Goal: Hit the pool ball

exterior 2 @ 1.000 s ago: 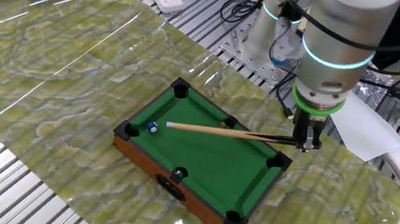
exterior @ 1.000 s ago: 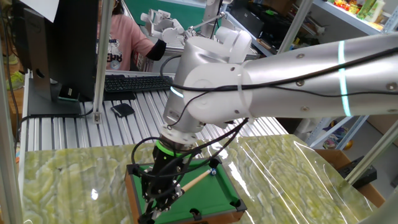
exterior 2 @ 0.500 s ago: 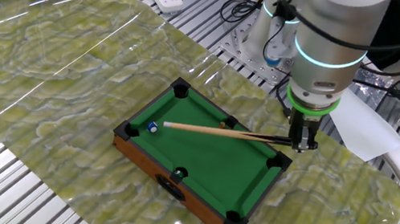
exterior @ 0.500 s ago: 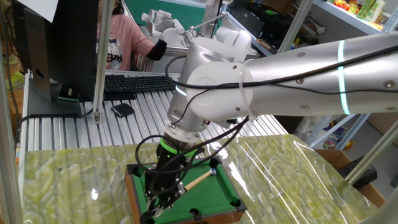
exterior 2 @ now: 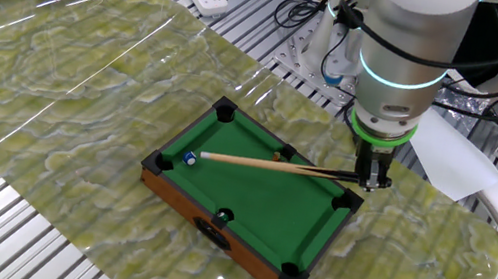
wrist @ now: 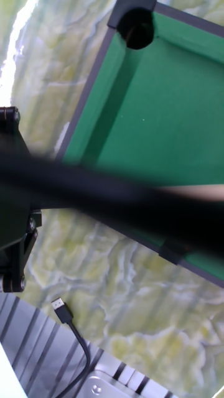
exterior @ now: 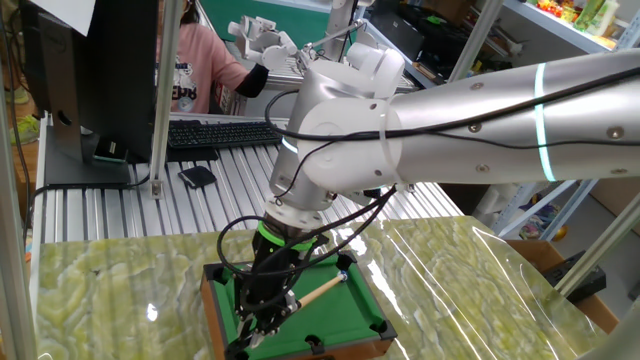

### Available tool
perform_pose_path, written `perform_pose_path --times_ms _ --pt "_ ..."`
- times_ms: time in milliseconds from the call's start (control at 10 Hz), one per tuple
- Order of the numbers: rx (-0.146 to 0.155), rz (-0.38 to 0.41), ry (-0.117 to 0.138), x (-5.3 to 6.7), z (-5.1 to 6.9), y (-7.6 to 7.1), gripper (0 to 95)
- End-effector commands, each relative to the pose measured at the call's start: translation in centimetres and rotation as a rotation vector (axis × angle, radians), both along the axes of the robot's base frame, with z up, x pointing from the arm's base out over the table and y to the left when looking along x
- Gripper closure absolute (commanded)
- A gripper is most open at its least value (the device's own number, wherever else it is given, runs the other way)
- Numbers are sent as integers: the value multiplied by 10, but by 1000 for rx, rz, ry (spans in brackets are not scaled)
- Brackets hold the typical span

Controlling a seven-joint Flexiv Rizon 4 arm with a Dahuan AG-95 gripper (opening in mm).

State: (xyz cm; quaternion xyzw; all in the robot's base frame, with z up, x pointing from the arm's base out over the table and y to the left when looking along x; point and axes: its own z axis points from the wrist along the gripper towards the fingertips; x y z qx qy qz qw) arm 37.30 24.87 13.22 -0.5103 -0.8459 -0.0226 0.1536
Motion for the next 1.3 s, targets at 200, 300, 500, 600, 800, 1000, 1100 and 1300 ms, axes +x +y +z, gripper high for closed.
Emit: perform_pose_path --times_ms 200,300,500,600,800,1000,1100,1300 --pt "2 6 11 0 1 0 950" --pt "5 11 13 0 0 -1 950" --pt "5 17 16 3 -2 -2 950" --pt "5 18 16 4 -2 -3 950" --pt "-1 16 19 5 -3 -4 950" --pt "-10 23 18 5 -4 -5 950" --pt "-10 28 19 6 -5 -5 950" --pt "-15 35 21 9 -6 -9 950"
